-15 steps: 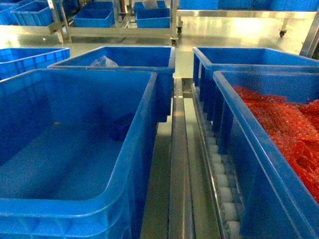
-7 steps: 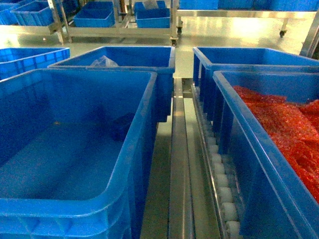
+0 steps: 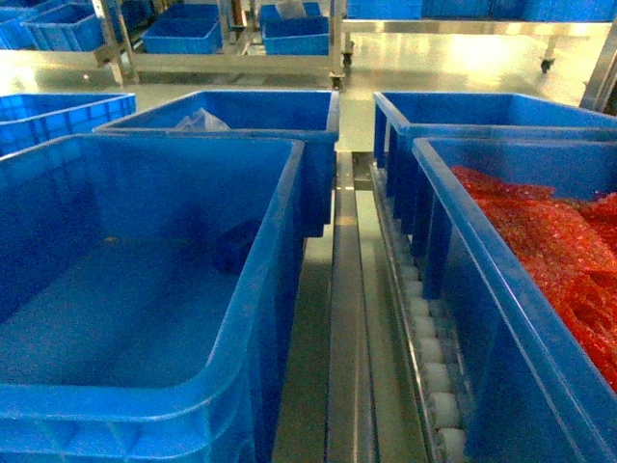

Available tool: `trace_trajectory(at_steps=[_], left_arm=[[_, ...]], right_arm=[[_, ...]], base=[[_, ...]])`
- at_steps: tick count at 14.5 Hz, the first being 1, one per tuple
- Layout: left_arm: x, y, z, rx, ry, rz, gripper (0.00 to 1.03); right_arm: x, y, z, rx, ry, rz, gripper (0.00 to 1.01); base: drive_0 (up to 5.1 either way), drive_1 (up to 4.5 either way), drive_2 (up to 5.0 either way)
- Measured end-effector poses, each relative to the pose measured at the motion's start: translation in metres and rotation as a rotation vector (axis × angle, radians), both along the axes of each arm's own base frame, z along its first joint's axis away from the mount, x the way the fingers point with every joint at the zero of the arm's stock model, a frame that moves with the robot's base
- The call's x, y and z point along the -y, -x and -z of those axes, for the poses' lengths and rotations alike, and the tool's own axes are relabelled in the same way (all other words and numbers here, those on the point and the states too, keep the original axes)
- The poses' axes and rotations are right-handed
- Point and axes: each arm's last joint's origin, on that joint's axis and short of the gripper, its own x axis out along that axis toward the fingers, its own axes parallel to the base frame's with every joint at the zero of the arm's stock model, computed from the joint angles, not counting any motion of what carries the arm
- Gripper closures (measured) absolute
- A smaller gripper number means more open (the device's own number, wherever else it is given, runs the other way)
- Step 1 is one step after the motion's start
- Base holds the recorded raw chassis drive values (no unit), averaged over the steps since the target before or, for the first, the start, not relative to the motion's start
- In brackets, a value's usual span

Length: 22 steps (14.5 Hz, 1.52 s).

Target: Pick blue part to blue bin on bottom shelf

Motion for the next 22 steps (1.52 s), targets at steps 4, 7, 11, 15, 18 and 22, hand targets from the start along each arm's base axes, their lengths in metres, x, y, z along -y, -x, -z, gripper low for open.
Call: trace_trajectory(at_steps=[4, 7, 11, 15, 18, 22], left_arm=[[0.0, 0.0, 0.0, 0.0, 0.0, 0.0, 0.72], [0.0, 0.0, 0.0, 0.0, 0.0, 0.0, 0.29], [0.0, 0.0, 0.0, 0.0, -0.001, 0.0, 0.05], [0.0, 0.0, 0.0, 0.0, -0.001, 0.0, 0.05], [0.0, 0.0, 0.0, 0.0, -0.001, 0.0, 0.05], [0.0, 0.0, 0.0, 0.0, -0.001, 0.0, 0.05]], right_arm=[[0.0, 0.0, -0.0002, 0.002, 0.0, -0.002, 0.03], [0.0, 0.0, -0.0002, 0.002, 0.0, -0.002, 0.03], [0.0, 0.0, -0.0002, 0.002, 0.0, -0.002, 0.03], [0.0, 0.0, -0.0002, 0.002, 0.0, -0.002, 0.03], [0.0, 0.0, -0.0002, 0.002, 0.0, -0.002, 0.03], [0.0, 0.0, -0.0002, 0.002, 0.0, -0.002, 0.03]], base=[[0.0, 0.0, 0.0], [0.0, 0.0, 0.0], [0.0, 0.0, 0.0], [0.0, 0.0, 0.0], [0.0, 0.0, 0.0], [0.0, 0.0, 0.0]])
